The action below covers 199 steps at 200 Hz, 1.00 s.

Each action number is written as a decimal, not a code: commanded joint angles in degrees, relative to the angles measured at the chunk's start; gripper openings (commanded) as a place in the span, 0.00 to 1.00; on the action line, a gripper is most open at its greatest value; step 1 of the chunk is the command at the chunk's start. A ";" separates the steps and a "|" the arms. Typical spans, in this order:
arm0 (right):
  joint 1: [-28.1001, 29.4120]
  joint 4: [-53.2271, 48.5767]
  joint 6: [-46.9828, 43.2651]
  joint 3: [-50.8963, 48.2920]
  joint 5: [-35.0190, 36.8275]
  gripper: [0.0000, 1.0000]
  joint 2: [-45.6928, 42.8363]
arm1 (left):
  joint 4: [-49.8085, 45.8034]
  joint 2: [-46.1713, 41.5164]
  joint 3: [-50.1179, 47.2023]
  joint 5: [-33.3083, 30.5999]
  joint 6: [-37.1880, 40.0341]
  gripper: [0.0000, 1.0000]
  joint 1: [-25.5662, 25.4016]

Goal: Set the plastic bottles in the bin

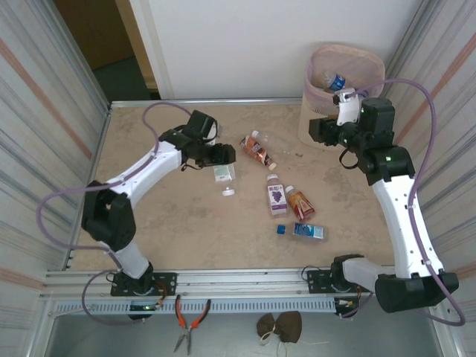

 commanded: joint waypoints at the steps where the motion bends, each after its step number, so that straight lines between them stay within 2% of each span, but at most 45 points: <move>1: 0.81 6.54 3.17 -2.09 -8.80 0.59 -2.18 | 12.98 -5.65 -3.90 9.29 3.99 0.57 0.97; 35: 2.71 12.26 4.28 -4.76 -17.52 0.59 -3.02 | 28.98 -11.68 -10.21 23.40 4.07 0.55 4.26; 84: 7.39 18.38 4.46 -6.40 -26.38 0.62 -2.78 | 42.27 -16.20 -12.82 35.27 7.75 0.50 5.21; 125: 11.76 21.20 3.45 -6.59 -30.94 0.67 -1.74 | 50.54 -20.17 -13.84 40.89 9.90 0.47 5.21; 199: 20.75 20.82 -0.75 -1.83 -37.08 0.85 3.03 | 52.25 -23.65 -11.42 48.04 13.19 0.47 4.31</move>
